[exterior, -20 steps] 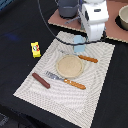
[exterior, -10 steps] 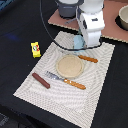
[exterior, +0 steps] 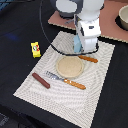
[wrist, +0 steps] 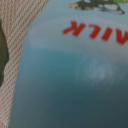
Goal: Interact with the objects in diverse but meaningful ways.
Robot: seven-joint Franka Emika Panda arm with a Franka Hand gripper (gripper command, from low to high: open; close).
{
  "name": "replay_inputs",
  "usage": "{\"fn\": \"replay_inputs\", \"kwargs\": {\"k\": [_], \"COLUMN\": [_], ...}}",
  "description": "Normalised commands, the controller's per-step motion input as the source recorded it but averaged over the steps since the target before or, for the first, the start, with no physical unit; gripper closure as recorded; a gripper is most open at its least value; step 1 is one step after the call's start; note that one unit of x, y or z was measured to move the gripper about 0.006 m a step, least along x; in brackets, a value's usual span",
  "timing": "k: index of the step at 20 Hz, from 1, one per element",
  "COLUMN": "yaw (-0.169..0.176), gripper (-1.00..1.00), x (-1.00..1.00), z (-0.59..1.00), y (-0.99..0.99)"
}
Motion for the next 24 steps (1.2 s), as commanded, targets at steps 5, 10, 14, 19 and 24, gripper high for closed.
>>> {"fn": "replay_inputs", "kwargs": {"k": [5,10,14,19,24], "yaw": [-0.036,-0.003,0.002,0.001,0.002], "gripper": [1.0,1.0,1.0,1.0,1.0], "x": [0.41,0.28,0.08,0.03,0.12], "z": [0.33,0.07,-0.07,-0.02,0.0], "y": [0.29,0.18,0.04,0.01,0.09]}}
